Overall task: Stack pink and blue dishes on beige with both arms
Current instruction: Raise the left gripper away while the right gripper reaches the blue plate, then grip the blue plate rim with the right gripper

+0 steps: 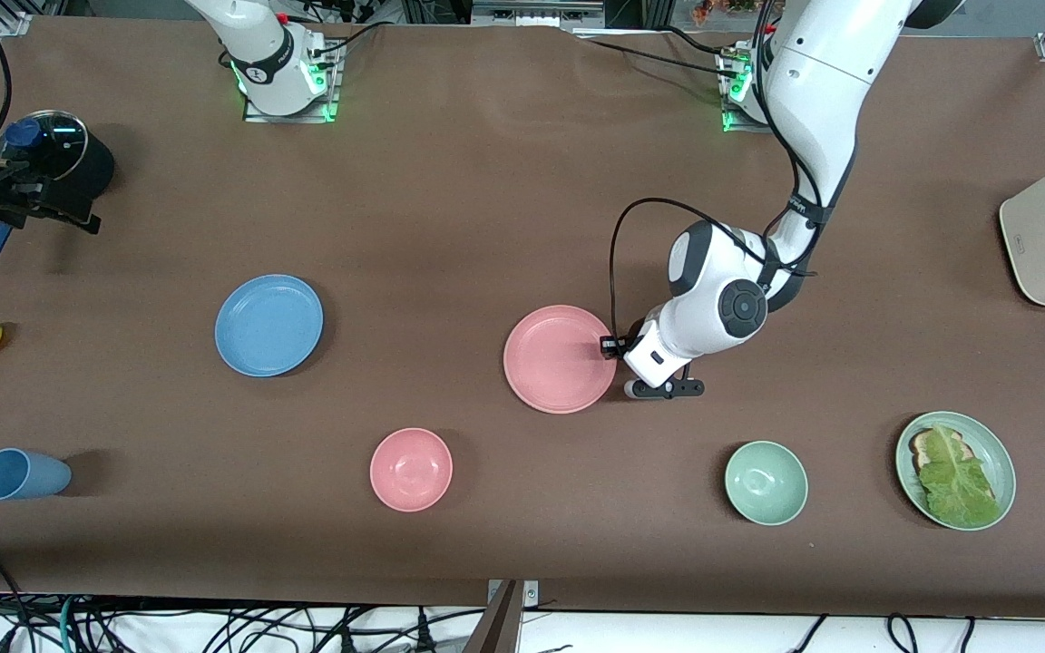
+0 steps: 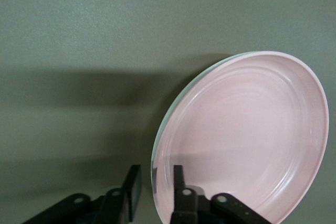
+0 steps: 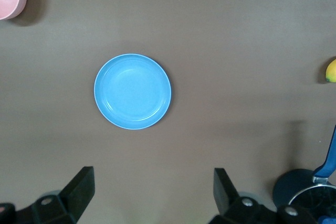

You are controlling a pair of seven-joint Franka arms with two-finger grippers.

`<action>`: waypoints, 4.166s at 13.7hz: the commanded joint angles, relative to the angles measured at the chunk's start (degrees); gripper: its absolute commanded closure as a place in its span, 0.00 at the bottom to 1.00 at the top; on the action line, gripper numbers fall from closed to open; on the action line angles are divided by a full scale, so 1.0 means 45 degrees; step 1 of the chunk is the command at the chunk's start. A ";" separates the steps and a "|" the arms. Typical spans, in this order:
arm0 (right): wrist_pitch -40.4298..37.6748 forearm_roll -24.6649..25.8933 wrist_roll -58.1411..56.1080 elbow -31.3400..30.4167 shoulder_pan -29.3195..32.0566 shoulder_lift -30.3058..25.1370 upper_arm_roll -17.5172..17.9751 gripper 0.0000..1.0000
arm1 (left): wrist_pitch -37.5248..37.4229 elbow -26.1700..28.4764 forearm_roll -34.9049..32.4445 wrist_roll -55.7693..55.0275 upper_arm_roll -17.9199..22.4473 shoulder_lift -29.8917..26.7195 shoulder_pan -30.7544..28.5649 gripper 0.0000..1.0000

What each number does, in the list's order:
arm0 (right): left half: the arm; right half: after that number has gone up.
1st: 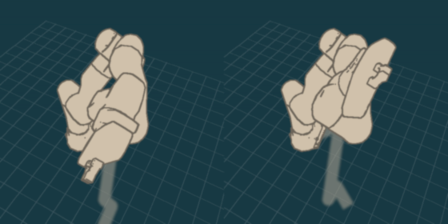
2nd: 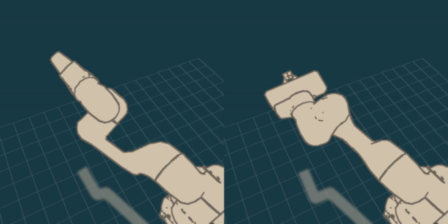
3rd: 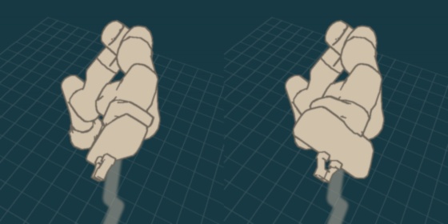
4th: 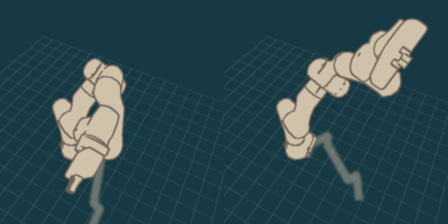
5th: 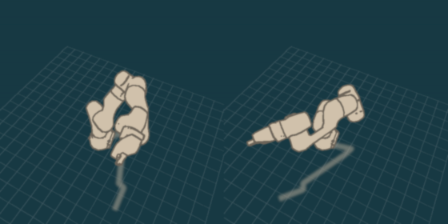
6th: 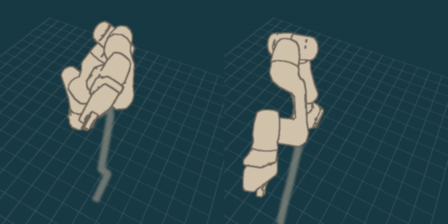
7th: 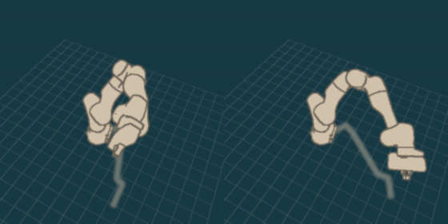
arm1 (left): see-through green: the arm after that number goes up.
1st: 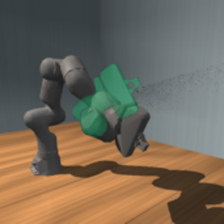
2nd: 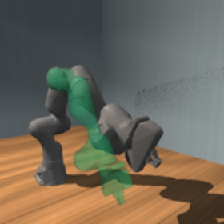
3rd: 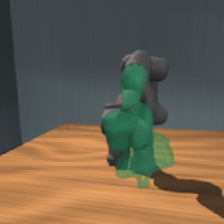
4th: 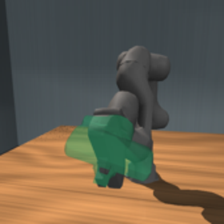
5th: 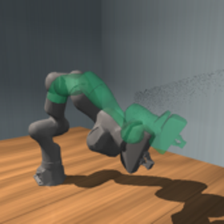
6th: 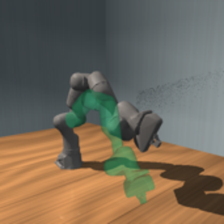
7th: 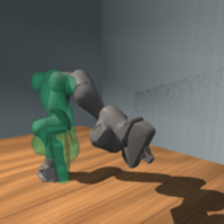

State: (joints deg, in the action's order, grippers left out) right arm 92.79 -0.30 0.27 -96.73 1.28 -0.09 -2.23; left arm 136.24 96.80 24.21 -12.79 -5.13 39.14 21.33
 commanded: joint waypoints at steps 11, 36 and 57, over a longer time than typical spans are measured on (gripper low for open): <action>-0.0500 -0.0071 0.0057 -0.0224 -0.0010 -0.0021 -0.0031 0.00 | -0.3063 -0.0825 -0.2014 -0.0205 0.0613 -0.1334 -0.0325 0.00; 0.5765 -0.3703 -0.2307 -0.2196 0.0673 0.6581 -0.0520 0.00 | -0.9800 -0.2210 -0.3739 0.3135 0.0828 -0.3736 -0.6049 0.00; 0.5262 -0.4622 -0.3245 -0.1904 0.0947 0.7151 -0.0461 1.00 | -1.4293 -0.2799 -0.5379 0.2959 0.1043 -0.7623 -0.4721 0.00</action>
State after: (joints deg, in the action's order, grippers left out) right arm 118.62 -20.40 -14.07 -105.97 4.95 33.95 -4.93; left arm 74.87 82.93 1.40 0.72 -0.17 6.73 -0.67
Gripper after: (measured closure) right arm 0.916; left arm 0.000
